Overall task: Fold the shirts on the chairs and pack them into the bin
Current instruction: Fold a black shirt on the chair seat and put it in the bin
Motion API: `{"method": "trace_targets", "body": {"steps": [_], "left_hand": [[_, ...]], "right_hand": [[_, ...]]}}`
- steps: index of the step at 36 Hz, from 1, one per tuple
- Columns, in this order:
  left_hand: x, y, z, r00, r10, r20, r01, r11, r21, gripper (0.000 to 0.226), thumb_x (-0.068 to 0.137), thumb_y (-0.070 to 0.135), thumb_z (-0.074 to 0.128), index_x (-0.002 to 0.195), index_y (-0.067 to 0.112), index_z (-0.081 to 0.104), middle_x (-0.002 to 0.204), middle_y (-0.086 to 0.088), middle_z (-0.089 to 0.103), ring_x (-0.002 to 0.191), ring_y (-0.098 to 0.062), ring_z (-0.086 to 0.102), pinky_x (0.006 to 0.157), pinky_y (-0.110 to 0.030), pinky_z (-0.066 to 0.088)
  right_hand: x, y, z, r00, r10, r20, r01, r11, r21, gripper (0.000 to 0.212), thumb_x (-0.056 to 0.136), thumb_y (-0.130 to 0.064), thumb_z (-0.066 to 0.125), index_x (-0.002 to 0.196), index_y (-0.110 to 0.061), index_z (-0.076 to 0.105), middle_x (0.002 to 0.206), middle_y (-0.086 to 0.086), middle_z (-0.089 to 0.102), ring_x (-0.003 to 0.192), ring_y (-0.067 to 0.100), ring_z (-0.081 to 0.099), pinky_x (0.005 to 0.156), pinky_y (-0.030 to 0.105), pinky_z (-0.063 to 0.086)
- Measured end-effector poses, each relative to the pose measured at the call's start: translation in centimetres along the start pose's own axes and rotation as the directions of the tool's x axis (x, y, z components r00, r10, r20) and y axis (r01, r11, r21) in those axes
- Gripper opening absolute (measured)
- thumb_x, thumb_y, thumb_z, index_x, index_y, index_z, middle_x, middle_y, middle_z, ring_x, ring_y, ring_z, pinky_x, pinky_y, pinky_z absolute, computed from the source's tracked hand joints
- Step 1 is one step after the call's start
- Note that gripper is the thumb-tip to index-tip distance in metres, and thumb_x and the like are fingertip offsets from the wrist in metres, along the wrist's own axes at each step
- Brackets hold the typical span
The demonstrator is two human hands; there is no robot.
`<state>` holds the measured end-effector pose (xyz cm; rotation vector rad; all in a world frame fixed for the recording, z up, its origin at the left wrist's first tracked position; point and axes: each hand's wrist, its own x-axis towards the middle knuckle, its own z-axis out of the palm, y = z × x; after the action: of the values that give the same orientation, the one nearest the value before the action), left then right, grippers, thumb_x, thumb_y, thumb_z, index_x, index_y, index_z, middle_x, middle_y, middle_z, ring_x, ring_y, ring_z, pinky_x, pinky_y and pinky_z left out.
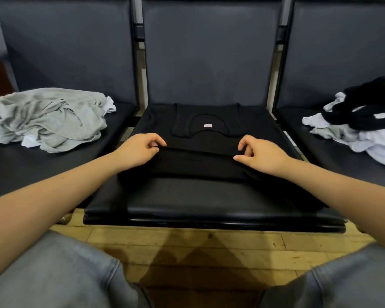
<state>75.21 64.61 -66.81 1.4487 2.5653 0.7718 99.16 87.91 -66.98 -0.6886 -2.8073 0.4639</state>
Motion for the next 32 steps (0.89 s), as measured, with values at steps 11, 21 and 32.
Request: {"method": "trace_targets", "body": {"steps": [11,21,32], "left_hand": [[-1.6,2.4,0.1,0.976,0.213,-0.049,-0.21,0.975,0.073,0.021,0.088,0.011,0.059,0.101,0.024,0.071,0.091,0.006,0.069,0.082,-0.013,0.063,0.085,-0.034,0.051],[-1.4,2.8,1.6,0.987,0.107,0.117,-0.144,0.912,0.384,0.042,0.092,0.042,0.057,0.129,0.024,0.054,0.11,0.003,0.054,0.113,-0.019,0.05,0.094,-0.034,0.041],[-0.5,2.1,0.3,0.989,-0.065,0.131,0.008,0.919,0.393,0.012,0.083,0.034,0.059,0.076,0.024,0.057,0.1,0.003,0.049,0.098,-0.02,0.048,0.086,-0.035,0.04]], "right_hand": [[-2.3,-0.6,-0.1,0.977,-0.19,0.097,0.205,0.962,-0.178,0.019,0.088,-0.039,0.065,0.104,-0.028,0.064,0.084,-0.011,0.052,0.076,0.008,0.05,0.072,0.027,0.044],[-2.8,-0.8,-1.4,0.969,0.08,0.233,-0.059,0.994,-0.093,0.02,0.085,-0.043,0.068,0.082,-0.026,0.058,0.08,-0.007,0.061,0.072,0.009,0.056,0.069,0.026,0.046],[-2.8,-0.7,-2.3,0.959,0.102,0.265,-0.095,0.995,-0.04,0.031,0.087,-0.034,0.068,0.067,-0.018,0.052,0.063,-0.005,0.049,0.061,0.012,0.047,0.059,0.025,0.037]]}}
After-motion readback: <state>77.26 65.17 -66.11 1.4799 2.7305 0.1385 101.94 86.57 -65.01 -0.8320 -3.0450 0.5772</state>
